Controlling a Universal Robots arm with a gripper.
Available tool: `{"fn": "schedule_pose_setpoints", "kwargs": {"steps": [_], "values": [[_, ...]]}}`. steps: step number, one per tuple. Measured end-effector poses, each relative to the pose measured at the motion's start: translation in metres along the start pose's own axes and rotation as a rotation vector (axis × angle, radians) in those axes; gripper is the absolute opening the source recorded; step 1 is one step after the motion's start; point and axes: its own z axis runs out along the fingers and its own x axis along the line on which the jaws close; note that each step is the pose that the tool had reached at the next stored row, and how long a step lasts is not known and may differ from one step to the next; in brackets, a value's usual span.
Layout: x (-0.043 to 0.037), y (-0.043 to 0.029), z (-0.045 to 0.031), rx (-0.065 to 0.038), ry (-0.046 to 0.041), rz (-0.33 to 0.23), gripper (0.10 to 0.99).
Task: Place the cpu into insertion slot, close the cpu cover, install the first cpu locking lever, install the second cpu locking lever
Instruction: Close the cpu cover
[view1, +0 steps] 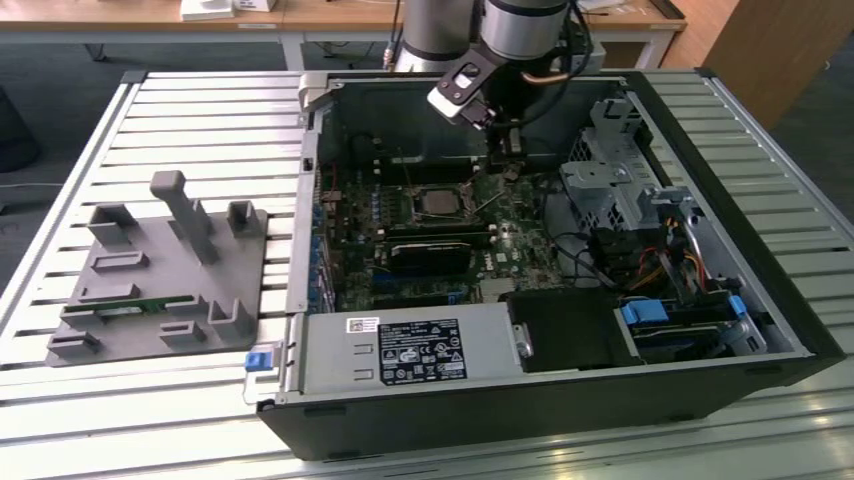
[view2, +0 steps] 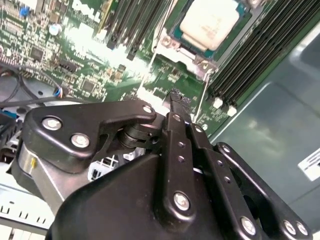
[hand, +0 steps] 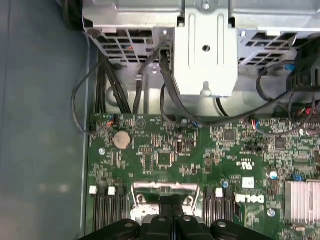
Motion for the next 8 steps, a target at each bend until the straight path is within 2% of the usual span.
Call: {"fn": "schedule_pose_setpoints", "kwargs": {"steps": [8], "values": [[0.0022, 0.0115, 0.0014, 0.000, 0.0001, -0.002, 0.106]]}}
